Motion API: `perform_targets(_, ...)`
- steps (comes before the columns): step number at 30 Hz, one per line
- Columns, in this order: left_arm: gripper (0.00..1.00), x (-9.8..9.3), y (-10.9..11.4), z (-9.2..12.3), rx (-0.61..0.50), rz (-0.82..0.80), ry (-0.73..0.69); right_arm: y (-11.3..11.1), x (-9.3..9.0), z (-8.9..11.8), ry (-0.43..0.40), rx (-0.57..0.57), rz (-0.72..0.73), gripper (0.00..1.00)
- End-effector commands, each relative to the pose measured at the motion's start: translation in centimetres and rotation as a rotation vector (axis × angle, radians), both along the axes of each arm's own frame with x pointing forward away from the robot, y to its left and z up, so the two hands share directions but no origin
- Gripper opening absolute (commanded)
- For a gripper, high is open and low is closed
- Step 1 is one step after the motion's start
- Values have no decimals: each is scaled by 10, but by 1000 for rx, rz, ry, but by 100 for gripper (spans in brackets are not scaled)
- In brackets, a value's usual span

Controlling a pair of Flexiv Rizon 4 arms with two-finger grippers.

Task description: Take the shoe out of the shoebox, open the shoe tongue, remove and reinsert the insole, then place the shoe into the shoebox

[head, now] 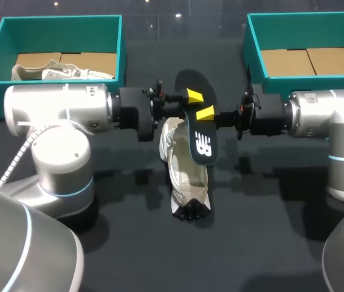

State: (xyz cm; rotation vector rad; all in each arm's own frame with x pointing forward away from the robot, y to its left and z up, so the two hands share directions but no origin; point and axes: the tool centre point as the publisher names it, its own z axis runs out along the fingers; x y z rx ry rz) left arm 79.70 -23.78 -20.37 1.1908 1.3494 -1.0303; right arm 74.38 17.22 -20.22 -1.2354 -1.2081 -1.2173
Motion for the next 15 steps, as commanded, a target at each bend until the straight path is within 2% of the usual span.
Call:
perform_targets(1,21,0,-4,-1,5,3,-1,2,0,-1,1,2,0,0)
perform_targets(4,16,-1,-5,-2,8,2,-1,2,0,-2,3,4,-1,0)
perform_targets(7,0,-2,-6,-2,12,3,-2,1,0,-2,3,5,-1,0)
perform_targets(15,0,-2,-7,-4,19,3,-3,1,0,-2,3,5,-1,0)
